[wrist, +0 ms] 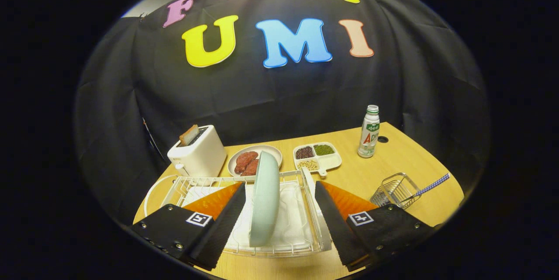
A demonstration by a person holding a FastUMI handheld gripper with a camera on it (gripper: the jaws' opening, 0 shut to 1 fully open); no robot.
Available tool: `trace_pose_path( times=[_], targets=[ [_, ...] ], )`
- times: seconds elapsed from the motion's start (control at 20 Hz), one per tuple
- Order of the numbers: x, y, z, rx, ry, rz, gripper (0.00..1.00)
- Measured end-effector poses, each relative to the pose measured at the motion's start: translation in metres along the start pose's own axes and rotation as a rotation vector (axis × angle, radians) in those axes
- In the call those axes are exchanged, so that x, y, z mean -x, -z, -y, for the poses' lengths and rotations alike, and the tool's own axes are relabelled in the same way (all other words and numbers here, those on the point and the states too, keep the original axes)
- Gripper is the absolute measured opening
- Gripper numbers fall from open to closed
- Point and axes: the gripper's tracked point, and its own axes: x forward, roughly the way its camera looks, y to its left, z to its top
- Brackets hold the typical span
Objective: Take the plate from the dish rack, then take the spoon from the basket and place it into the plate.
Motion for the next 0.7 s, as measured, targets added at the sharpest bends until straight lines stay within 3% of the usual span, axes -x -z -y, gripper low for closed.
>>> trace_pose_path(
  times=[0.45,0.65,0.7],
  targets=[
    [-0.064,0.031,-0.009,-0.028,-0.016,-0.161,0.97],
    [-0.072,0.039,-0.013,-0.022,-0.022,-0.199,0.87],
    [-0.073,0.039,-0.016,-0.017,-0.029,-0.205,0.72]
  ],
)
